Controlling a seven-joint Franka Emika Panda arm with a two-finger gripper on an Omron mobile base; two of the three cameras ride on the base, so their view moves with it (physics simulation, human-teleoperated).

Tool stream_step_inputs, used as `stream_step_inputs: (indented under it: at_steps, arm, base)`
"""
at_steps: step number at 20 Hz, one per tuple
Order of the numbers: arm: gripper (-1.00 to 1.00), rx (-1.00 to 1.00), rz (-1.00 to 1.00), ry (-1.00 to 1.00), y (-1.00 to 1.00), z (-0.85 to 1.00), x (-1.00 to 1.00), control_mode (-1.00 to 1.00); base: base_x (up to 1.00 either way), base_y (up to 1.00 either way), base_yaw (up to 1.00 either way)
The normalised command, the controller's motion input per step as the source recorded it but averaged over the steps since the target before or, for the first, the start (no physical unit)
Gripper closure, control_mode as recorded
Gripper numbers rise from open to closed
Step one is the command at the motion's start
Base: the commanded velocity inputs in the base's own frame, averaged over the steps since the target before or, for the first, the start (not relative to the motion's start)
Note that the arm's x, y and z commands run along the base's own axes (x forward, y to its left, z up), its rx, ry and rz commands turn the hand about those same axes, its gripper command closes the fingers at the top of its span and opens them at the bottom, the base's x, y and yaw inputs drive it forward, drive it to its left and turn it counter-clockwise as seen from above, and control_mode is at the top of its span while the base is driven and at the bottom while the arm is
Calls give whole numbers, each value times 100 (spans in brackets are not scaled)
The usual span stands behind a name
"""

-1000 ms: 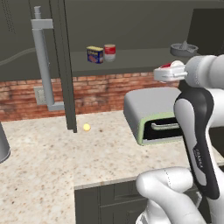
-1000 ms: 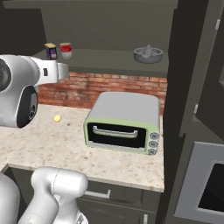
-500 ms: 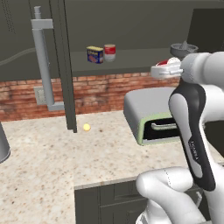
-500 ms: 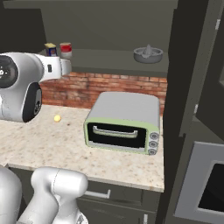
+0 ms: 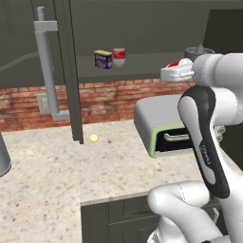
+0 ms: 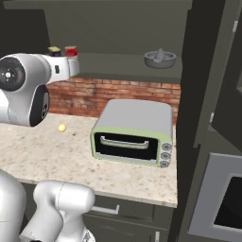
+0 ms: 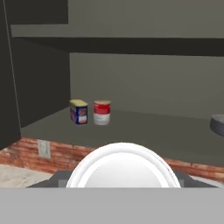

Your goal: Pick the cans from the counter and place them in their designated side in the cabinet.

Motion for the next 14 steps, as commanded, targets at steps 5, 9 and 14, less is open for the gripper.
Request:
stream_step_inputs:
  at_steps: [5, 9, 14]
  arm:
    - [100, -1, 1, 0, 0, 9, 20, -100]
    - [100, -1, 1, 0, 2, 1, 20, -100]
    - [100, -2, 1, 0, 3, 0, 18, -100]
  base:
    - [0, 0, 0]
    - [0, 0, 0]
    - [0, 0, 0]
